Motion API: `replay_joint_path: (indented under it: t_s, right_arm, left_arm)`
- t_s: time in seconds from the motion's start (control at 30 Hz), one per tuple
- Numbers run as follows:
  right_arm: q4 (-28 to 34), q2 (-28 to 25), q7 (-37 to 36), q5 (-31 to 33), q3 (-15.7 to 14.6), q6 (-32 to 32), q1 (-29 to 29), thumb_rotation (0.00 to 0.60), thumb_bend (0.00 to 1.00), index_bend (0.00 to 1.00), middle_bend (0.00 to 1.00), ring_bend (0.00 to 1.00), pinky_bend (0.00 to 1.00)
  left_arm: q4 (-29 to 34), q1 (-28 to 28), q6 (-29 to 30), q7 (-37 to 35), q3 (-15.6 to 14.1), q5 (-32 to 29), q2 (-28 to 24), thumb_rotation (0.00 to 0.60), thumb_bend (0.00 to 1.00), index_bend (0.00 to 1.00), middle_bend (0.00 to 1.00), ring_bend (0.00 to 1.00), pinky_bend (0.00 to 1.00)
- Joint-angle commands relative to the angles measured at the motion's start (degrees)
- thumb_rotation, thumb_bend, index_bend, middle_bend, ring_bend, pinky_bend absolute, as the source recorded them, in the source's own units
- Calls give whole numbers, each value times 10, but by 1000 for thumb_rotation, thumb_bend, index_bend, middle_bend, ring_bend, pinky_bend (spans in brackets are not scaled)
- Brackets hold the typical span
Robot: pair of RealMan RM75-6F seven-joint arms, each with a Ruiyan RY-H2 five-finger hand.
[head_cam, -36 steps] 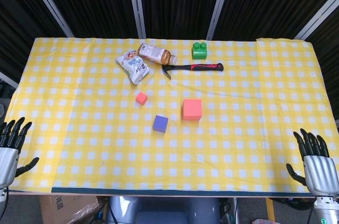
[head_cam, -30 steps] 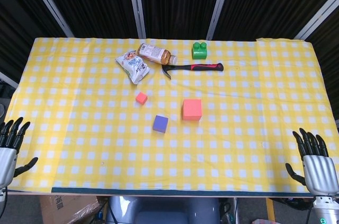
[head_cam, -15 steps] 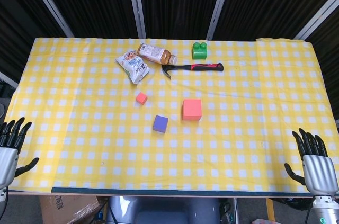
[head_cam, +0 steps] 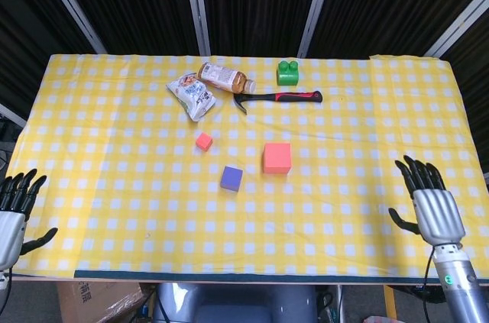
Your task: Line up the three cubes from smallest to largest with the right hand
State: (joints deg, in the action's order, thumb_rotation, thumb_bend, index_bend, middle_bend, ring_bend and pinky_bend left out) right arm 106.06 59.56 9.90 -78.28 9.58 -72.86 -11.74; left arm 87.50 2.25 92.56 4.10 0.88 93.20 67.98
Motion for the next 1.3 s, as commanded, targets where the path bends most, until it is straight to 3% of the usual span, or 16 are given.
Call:
replay_joint_path:
  t_s: [0.03,0.33,0.5,0.67,0.97,1.3]
  right_arm:
    - [38,-1,52,43,33,43,-49,600,362,0,0,0,36]
    - [106,47,167,137,65,146,-171,600,362,1,0,0,36]
    - [111,80,188,185,78,214,-250,600,362,23,0,0,36]
    - [107,134,257,240,75,229,-328,600,362,23,0,0,36]
    - [31,236,305,387,88,217,-443,600,362,137,0,0,36]
    - [-50,300,303,434,78,203,-506,600,362,234,3,0,14]
  left_arm:
    - [0,1,-3,-2,-1,-2,-2,600,39,0,0,0,38]
    - [4,4,-17,-30,2,-18,-14,600,39,0,0,0,38]
    - [7,4,-21,-44,1,-21,-20,600,39,0,0,0,38]
    - [8,6,-31,-50,0,-27,-24,600,39,0,0,0,38]
    - [11,6,-36,-54,-6,-23,-30,600,39,0,0,0,38]
    - [17,9,-45,-72,-10,-22,-38,600,39,0,0,0,37]
